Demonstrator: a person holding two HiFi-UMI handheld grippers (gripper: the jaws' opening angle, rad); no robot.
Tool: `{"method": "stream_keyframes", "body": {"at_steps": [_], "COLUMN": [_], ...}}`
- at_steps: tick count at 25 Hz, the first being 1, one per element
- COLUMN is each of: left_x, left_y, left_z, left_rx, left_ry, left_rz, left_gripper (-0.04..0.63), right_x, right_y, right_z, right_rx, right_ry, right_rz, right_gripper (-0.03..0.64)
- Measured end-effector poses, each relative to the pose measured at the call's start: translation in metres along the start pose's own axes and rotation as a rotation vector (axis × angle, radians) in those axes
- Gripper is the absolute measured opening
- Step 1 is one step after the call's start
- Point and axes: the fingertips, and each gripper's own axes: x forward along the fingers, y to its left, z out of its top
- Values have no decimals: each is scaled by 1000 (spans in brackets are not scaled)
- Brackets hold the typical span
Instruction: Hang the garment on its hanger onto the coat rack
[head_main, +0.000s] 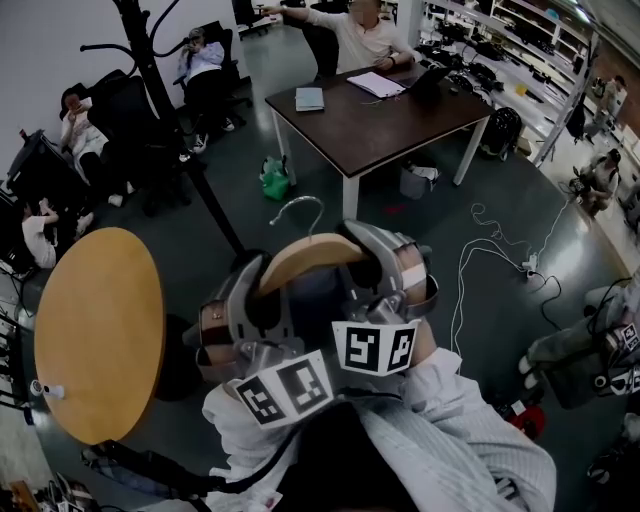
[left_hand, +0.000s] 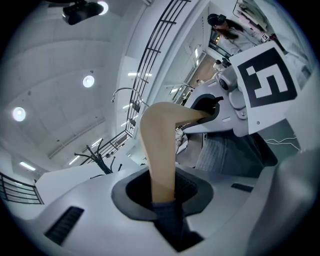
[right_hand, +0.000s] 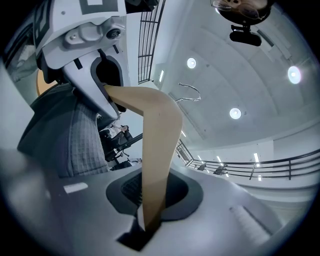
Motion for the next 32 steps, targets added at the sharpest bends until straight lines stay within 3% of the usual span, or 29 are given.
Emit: {"method": "stream_keyframes", "body": {"at_steps": [6,10,20,24,32], "left_x": [29,77,247,284,413], "left_y": [-12,-15,22,35,45], "left_z": [-6,-16,-41,-46,-85], "left_rx": [-15,-21,1,23,5], "left_ry": [16,24,5,3,88], "left_rz": [-44,-73,-96,-77,-81], "left_gripper": [71,70,71,69,69], "right_x": [18,59,222,262,393], "right_y": [4,9,1,-2,16], "right_z": [-25,-51,-106,-116,-170], "right_rx": [2,9,31,43,61], "right_ry": [39,62,71,50,36], "right_rz": [10,27,4,-12,71], "right_gripper": [40,40,40,40,40]}}
